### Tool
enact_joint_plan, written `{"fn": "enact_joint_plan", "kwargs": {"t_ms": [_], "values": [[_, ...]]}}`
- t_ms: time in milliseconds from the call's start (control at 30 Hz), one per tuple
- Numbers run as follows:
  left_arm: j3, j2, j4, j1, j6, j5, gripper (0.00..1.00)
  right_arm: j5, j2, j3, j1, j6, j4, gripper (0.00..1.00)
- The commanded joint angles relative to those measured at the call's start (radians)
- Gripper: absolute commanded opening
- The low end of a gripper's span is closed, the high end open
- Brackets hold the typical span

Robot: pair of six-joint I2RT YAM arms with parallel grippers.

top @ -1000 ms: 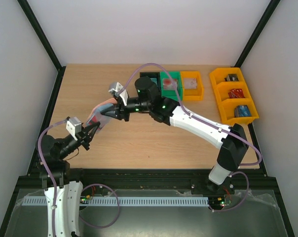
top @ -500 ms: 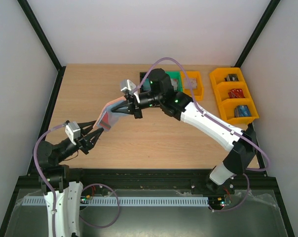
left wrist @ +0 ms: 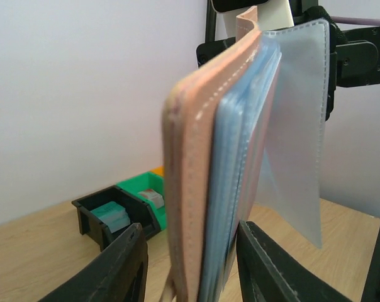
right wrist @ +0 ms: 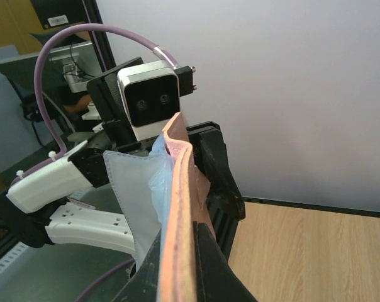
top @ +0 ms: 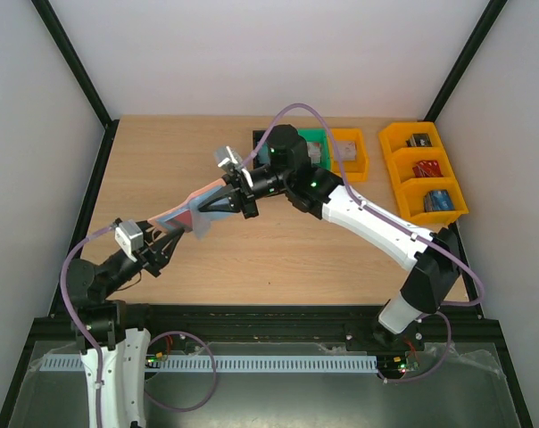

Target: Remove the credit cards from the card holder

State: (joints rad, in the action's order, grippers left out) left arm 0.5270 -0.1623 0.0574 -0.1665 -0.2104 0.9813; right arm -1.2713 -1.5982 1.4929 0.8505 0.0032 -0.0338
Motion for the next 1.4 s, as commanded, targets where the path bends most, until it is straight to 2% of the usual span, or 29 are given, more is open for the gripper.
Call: {"fn": "enact_joint_plan", "kwargs": {"t_ms": [0, 300, 333, 433, 500, 600, 633, 700, 800, 900, 1000, 1067, 1100, 1167, 1233, 1367], "values": [[-0.019, 0.007, -0.055, 0.002, -0.012, 0.001, 0.39, -0.075, -0.008, 0.0, 0.017, 0.056, -0.11, 0.02], [-0.035, 0.021, -0.103, 0.002, -0.023, 0.101, 0.47, -0.041, -0.016, 0.005, 0.018, 0.029, -0.079, 0.02], [-0.035, 0.025, -0.101, 0.003, -0.018, 0.109, 0.42, -0.04, -0.017, 0.008, 0.019, 0.021, -0.069, 0.02], [-0.03, 0.033, -0.092, 0.003, -0.017, 0.093, 0.16, -0.045, -0.022, 0.014, 0.019, 0.019, -0.064, 0.02], [-0.028, 0.033, -0.094, 0.002, -0.033, 0.077, 0.04, -0.041, -0.026, 0.015, 0.019, 0.017, -0.059, 0.02], [-0.026, 0.028, -0.068, 0.003, -0.044, 0.032, 0.02, -0.01, -0.029, 0.016, 0.013, 0.007, -0.037, 0.02], [-0.018, 0.024, -0.029, 0.002, -0.021, -0.024, 0.02, 0.022, -0.027, 0.013, 0.004, 0.014, -0.037, 0.05], [0.016, -0.001, 0.096, 0.002, 0.107, -0.201, 0.02, 0.133, -0.022, -0.001, -0.02, 0.061, -0.054, 0.28], [0.07, -0.085, 0.191, 0.003, 0.401, -0.618, 0.02, 0.466, -0.016, -0.005, -0.048, 0.103, -0.022, 0.46], [0.043, -0.184, 0.115, 0.002, 0.813, -0.993, 0.02, 0.693, -0.024, 0.015, -0.049, 0.072, 0.064, 0.48], [-0.082, -0.221, -0.024, 0.018, 1.268, -1.261, 0.02, 0.668, -0.016, -0.001, -0.035, 0.049, 0.077, 0.48], [-0.167, -0.238, -0.117, 0.035, 1.478, -1.401, 0.02, 0.612, -0.009, -0.025, 0.007, 0.008, 0.059, 0.47], [-0.192, -0.246, -0.143, 0.042, 1.53, -1.446, 0.02, 0.575, -0.01, -0.03, 0.032, -0.022, 0.057, 0.47], [-0.168, -0.256, -0.092, 0.059, 1.487, -1.463, 0.02, 0.45, -0.023, -0.03, 0.067, -0.056, 0.048, 0.47], [-0.048, -0.28, 0.094, 0.066, 1.288, -1.385, 0.02, 0.351, -0.035, -0.03, 0.075, 0.009, -0.02, 0.44], [0.162, -0.313, 0.443, 0.082, 0.922, -1.007, 0.02, 0.233, -0.049, -0.059, 0.076, 0.164, -0.22, 0.34]]}}
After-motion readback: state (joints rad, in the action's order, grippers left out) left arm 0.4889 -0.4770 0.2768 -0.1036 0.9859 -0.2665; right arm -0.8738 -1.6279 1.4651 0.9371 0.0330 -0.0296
